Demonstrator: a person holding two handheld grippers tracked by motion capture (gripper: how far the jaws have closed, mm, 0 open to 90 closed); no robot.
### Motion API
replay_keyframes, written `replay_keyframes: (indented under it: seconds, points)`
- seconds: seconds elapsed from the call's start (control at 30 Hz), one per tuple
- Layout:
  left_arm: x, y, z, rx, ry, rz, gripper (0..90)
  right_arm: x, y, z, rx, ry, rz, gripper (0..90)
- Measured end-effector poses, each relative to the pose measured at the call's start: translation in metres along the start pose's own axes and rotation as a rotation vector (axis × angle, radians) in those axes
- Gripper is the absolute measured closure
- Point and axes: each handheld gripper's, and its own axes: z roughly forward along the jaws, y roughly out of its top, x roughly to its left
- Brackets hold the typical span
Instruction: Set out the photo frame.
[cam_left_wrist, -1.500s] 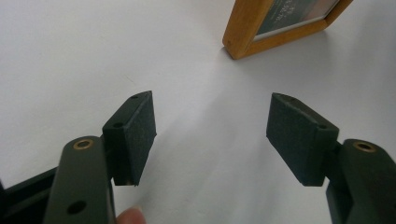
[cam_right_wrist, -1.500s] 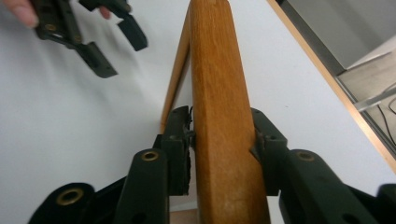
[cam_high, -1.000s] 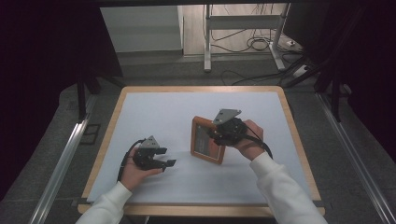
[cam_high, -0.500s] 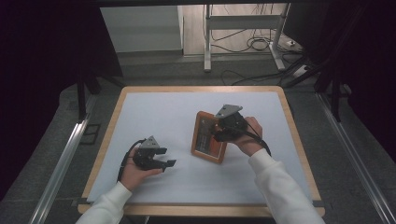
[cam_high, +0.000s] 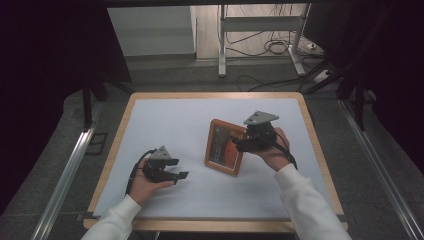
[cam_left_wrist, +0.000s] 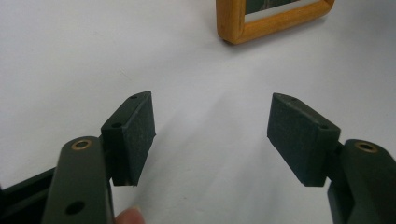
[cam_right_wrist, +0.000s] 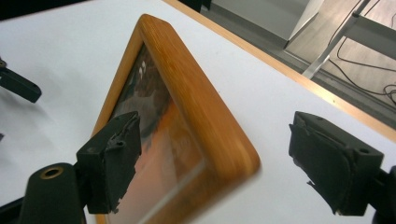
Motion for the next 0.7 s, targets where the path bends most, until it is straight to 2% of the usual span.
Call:
replay_keyframes:
  seconds: [0.13, 0.17, 0.27, 0.4, 0.43, 0.6, 0.7]
  points:
    - [0.000, 0.000, 0.000, 0.000, 0.000, 0.006, 31.7, -0.002, -0.012, -0.012, -0.023, -0.010, 0.035, 14.0]
    - [0.000, 0.000, 0.001, 0.001, 0.001, 0.005, 31.7, -0.004, -0.023, -0.021, -0.038, -0.003, 0.062, 14.0]
    - [0.000, 0.000, 0.001, 0.003, 0.002, 0.004, 31.7, -0.004, -0.036, -0.030, -0.046, 0.008, 0.096, 14.1]
    - [0.000, 0.000, 0.001, 0.005, 0.002, 0.003, 31.7, 0.001, -0.059, -0.039, -0.063, 0.032, 0.122, 18.3]
    - [-0.001, 0.000, 0.001, 0.005, 0.002, -0.001, 31.7, 0.003, -0.065, -0.040, -0.062, 0.038, 0.125, 20.6]
    - [-0.001, 0.000, 0.002, 0.005, 0.001, 0.002, 31.6, 0.016, -0.088, -0.044, -0.058, 0.068, 0.124, 46.8]
    - [-0.002, 0.000, 0.001, 0.002, 0.000, 0.003, 31.6, 0.023, -0.093, -0.042, -0.016, 0.074, 0.071, 58.0]
